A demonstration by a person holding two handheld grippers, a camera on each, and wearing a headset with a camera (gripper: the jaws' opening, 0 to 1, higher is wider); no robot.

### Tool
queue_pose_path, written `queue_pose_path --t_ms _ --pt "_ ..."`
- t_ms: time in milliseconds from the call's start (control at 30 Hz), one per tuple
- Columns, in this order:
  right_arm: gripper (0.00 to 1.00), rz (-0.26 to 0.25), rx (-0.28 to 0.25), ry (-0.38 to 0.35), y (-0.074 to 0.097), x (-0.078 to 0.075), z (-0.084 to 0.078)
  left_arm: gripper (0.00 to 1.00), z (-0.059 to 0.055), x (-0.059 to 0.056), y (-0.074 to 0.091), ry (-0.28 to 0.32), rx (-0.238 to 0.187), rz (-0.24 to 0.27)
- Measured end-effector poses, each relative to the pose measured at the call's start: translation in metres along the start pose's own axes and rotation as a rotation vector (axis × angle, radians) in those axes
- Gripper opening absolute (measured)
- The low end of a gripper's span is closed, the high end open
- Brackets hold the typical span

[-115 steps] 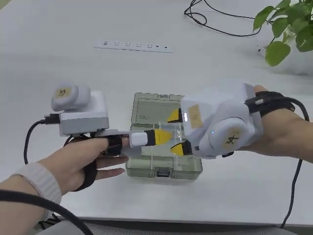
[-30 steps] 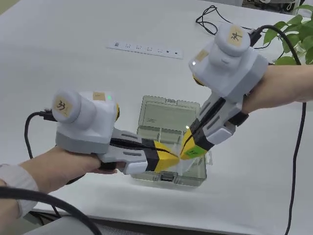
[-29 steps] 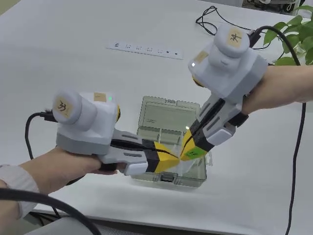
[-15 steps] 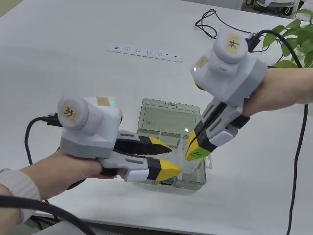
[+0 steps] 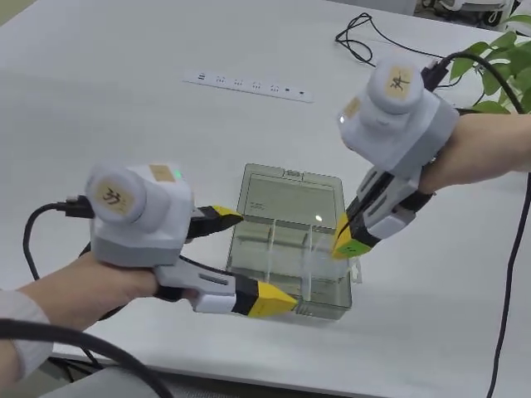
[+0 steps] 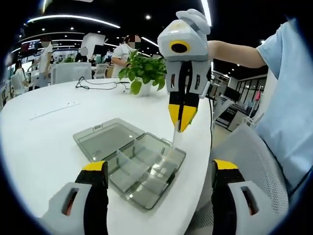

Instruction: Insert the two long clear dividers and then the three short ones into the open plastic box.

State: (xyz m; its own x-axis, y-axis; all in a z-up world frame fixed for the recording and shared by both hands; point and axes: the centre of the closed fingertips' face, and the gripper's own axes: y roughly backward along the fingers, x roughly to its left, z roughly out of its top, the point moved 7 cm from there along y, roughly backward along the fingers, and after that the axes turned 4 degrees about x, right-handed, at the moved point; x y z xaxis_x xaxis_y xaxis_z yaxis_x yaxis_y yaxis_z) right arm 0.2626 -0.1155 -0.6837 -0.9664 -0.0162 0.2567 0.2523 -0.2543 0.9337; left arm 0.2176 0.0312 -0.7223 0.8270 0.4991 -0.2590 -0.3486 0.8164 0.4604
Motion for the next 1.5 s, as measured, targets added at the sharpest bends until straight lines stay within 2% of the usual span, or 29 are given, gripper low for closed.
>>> queue_pose_path --t_ms 100,200,300,500,867,1067,1500 --pt "0.02 -0.028 0.030 -0.002 -0.001 -0.004 -0.003 1.00 -0.003 0.005 0.004 0.013 -0.001 0.040" --pt "0.02 -0.055 0.049 0.004 -0.003 -0.007 -0.005 1.00 -0.006 0.007 0.008 0.019 0.014 0.052" --pt "0.02 -0.091 0.083 0.018 -0.006 -0.011 -0.008 1.00 -0.007 0.007 0.010 0.018 0.014 0.061" --pt "0.02 -0.128 0.116 0.025 -0.011 -0.020 -0.010 1.00 -0.009 0.007 0.013 0.028 0.011 0.065" --pt "0.02 -0.124 0.135 0.032 -0.017 -0.026 -0.007 0.99 -0.017 0.007 0.018 0.055 0.007 0.079" --pt "0.02 -0.119 0.129 0.021 -0.019 -0.023 -0.004 0.97 -0.018 0.007 0.019 0.060 0.004 0.082" --pt "0.02 -0.137 0.163 0.046 -0.035 -0.021 -0.007 0.95 -0.019 0.006 0.017 0.066 0.000 0.078"
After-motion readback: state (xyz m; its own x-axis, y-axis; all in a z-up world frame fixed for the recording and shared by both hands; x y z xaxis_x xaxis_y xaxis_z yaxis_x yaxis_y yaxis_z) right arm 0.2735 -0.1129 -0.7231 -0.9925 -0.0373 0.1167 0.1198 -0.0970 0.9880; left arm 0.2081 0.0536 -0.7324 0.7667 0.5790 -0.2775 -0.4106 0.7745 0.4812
